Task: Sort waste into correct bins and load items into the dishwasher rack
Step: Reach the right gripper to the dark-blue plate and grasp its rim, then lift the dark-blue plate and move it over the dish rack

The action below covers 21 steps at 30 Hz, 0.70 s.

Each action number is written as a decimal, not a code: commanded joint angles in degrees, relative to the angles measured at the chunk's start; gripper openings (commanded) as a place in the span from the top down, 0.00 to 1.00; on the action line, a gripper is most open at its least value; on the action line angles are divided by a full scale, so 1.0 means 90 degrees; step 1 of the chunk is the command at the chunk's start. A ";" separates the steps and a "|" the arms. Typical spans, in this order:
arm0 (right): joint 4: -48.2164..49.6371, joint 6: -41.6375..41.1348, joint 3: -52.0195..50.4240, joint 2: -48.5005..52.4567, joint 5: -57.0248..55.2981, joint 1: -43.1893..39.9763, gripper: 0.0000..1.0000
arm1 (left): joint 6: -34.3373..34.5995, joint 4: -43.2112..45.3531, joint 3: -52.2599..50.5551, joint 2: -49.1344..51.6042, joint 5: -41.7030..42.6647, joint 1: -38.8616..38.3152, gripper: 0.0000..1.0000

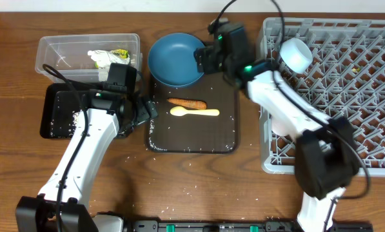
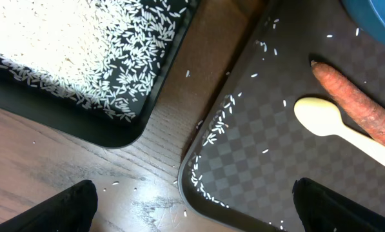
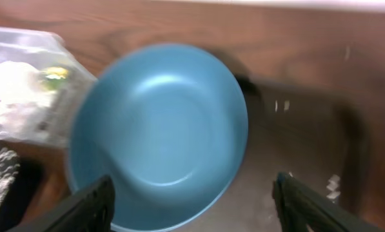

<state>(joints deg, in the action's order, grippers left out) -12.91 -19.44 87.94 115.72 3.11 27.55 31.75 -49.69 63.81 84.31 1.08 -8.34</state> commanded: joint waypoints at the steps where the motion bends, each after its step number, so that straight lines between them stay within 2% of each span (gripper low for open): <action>1: 0.0027 -0.1107 0.0066 0.0449 -0.0736 0.0102 0.26 | 0.0032 -0.0017 0.0138 -0.0051 -0.0078 0.0032 0.01; 6: 0.0148 -0.1248 0.0066 0.0952 -0.0748 0.0102 0.28 | 0.0032 -0.0017 0.0138 -0.0051 -0.0078 0.0032 0.01; 10: 0.0306 -0.1246 0.0066 0.1209 -0.0675 0.0104 0.36 | 0.0032 -0.0017 0.0138 -0.0051 -0.0078 0.0032 0.01; 13: 0.0321 -0.1248 0.0066 0.1268 -0.0675 0.0104 0.51 | 0.0032 -0.0019 0.0138 -0.0051 -0.0078 0.0032 0.01; 16: 0.0316 -0.1246 0.0066 0.1273 -0.0678 0.0104 0.78 | 0.0032 -0.0017 0.0138 -0.0051 -0.0078 0.0032 0.01; 21: -0.0010 -0.1243 0.0063 0.1273 -0.0678 0.0097 0.97 | 0.0032 -0.0019 0.0138 -0.0051 -0.0078 0.0032 0.01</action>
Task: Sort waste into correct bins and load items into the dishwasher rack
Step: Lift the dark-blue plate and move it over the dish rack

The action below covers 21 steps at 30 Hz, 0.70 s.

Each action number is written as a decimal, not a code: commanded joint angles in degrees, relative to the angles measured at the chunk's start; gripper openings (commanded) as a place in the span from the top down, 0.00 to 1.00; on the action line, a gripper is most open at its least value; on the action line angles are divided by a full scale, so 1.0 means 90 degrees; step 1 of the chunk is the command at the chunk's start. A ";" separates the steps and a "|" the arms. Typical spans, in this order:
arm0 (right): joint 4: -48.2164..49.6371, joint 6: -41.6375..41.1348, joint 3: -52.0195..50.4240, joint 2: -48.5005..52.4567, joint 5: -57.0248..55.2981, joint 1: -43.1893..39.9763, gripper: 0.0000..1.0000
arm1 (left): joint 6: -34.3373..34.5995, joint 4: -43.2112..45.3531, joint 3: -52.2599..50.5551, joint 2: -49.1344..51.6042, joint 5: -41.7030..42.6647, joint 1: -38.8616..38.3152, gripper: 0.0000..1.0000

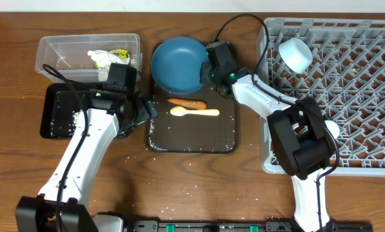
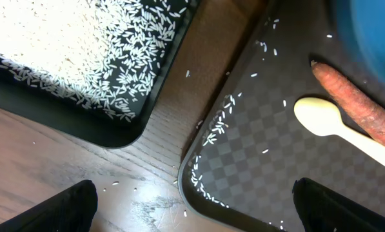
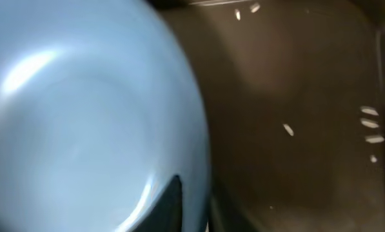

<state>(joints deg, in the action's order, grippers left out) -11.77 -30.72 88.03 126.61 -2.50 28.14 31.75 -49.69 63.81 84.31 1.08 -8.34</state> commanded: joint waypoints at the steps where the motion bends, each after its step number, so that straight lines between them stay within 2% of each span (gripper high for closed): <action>1: -0.0267 0.0012 0.0053 0.0063 -0.0053 0.0029 0.99 | 0.0032 -0.0017 0.0138 -0.0051 -0.0078 0.0032 0.01; 10: -0.0542 0.0561 0.0058 -0.0495 0.0437 -0.0228 0.99 | 0.0032 -0.0017 0.0138 -0.0051 -0.0078 0.0032 0.01; 16: -0.0656 0.1377 0.0058 -0.1809 0.0532 -0.0639 0.99 | 0.0032 -0.0017 0.0138 -0.0051 -0.0078 0.0032 0.01; 21: -0.1044 0.1668 0.0058 -0.3101 -0.0442 -0.1064 0.99 | 0.0032 -0.0019 0.0138 -0.0051 -0.0078 0.0032 0.01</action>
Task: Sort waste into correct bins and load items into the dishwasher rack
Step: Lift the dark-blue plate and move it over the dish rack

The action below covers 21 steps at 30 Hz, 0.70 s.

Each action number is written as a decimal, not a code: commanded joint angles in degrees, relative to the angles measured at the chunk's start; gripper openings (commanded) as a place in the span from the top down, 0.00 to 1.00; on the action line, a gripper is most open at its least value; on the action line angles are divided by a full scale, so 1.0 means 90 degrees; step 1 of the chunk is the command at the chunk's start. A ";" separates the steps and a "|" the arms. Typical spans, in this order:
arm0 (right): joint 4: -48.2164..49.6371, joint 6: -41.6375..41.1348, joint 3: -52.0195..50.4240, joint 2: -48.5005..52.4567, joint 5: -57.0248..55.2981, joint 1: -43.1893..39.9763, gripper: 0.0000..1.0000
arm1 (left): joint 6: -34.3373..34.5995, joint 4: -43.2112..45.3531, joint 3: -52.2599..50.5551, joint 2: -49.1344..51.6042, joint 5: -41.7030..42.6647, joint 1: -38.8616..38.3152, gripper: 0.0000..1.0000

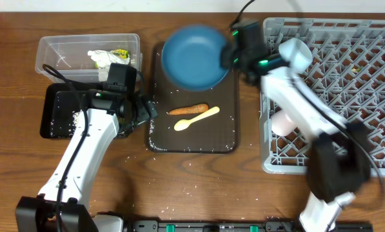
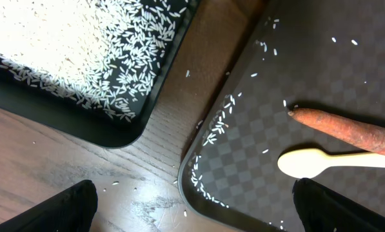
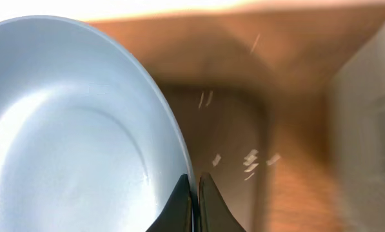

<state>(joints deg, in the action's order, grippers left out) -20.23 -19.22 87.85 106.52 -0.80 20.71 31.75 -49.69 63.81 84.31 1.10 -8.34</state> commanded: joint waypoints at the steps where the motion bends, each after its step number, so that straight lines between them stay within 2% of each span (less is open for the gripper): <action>1: -0.0209 0.0406 0.0078 -0.1073 -0.1008 -0.0321 0.99 | 0.0032 -0.0019 0.0138 -0.0051 -0.0080 0.0032 0.01; 5: -0.0522 0.0464 0.0078 -0.1802 -0.3449 -0.0675 0.99 | 0.0032 -0.0019 0.0138 -0.0051 -0.0078 0.0032 0.01; 8: -0.0386 0.0877 0.0078 -0.2023 -0.4911 -0.0933 0.99 | 0.0032 -0.0017 0.0138 -0.0051 -0.0080 0.0032 0.01; 12: 0.0321 0.2205 0.0075 -0.2018 -0.6392 -0.1316 0.99 | 0.0032 -0.0017 0.0138 -0.0051 -0.0080 0.0032 0.01; 16: 0.1256 0.3929 0.0075 -0.1872 -0.6594 -0.1950 0.99 | 0.0032 -0.0019 0.0138 -0.0051 -0.0080 0.0032 0.01; 21: 0.1581 0.5214 0.0075 -0.1494 -0.6589 -0.2688 0.99 | 0.0032 -0.0017 0.0138 -0.0051 -0.0080 0.0032 0.01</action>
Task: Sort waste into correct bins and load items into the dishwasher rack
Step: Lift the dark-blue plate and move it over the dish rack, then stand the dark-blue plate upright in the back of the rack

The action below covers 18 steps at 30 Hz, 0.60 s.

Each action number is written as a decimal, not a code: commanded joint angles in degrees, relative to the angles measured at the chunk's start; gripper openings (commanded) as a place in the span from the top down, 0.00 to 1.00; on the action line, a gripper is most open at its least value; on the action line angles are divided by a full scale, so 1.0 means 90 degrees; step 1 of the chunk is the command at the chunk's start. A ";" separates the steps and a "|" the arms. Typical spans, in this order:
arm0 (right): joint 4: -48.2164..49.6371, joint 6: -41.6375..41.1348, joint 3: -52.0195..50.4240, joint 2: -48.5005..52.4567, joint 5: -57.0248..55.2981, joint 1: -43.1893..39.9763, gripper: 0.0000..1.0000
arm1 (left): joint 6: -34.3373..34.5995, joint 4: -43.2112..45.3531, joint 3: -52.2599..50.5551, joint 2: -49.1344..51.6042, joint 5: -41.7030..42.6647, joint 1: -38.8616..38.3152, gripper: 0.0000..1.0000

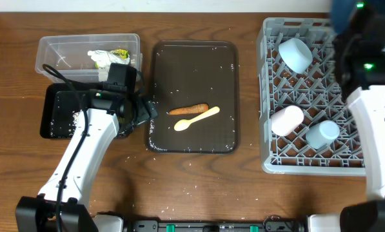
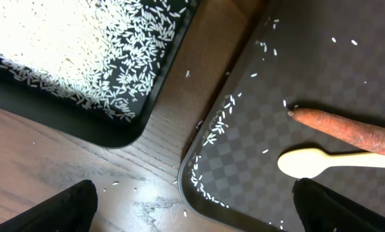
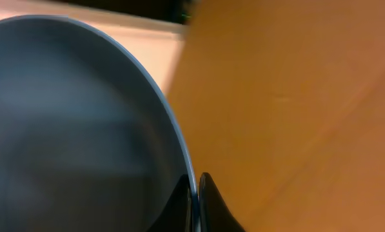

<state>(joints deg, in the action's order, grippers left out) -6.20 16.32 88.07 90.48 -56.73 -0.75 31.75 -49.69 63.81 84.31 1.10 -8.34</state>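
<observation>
My right gripper (image 3: pixel 195 193) is shut on the rim of the blue bowl (image 3: pixel 82 129), which fills the left of the right wrist view. From overhead, bowl (image 1: pixel 342 9) and gripper (image 1: pixel 358 22) are a blur high over the far part of the grey dishwasher rack (image 1: pixel 308 96). A carrot (image 1: pixel 187 109) and a cream spoon (image 1: pixel 195 118) lie on the dark tray (image 1: pixel 224 64). My left gripper (image 2: pixel 195 212) hangs open over the tray's near left corner, with carrot (image 2: pixel 347 125) and spoon (image 2: pixel 308 162) ahead of it.
A clear bin (image 1: pixel 69 48) with wrappers stands at the back left, a black bin (image 1: pixel 57 116) with rice in front of it. The rack holds a white cup (image 1: pixel 295 55), another white cup (image 1: pixel 287 120) and a pale blue cup (image 1: pixel 322 134). Rice grains dot the tray and table.
My right gripper, still shut on the blue bowl, has moved from above the tray's far end to high over the far right of the rack. The left arm has not moved.
My right gripper stood open over the blue bowl at the tray's far end. Then its fingers were at the bowl's rim. Then the bowl was held lifted, with carrot and spoon shifted on the tray. Now it is over the rack.
</observation>
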 commanded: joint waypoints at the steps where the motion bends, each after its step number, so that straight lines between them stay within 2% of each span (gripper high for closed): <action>1: 0.0019 0.1399 0.0046 0.0386 -0.0381 -0.0437 0.99 | 0.0032 -0.0019 0.0138 -0.0051 -0.0080 0.0032 0.01; 11: 0.0029 0.1627 0.0046 0.1333 -0.0323 -0.1224 0.99 | 0.0032 -0.0017 0.0138 -0.0051 -0.0080 0.0032 0.01; 18: 0.0413 0.1637 0.0046 0.1734 -0.0211 -0.1705 0.99 | 0.0032 -0.0017 0.0138 -0.0051 -0.0080 0.0032 0.01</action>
<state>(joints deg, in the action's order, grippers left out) -3.86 30.61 88.05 105.62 -58.48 -14.11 31.75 -49.69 63.81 84.31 1.10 -8.34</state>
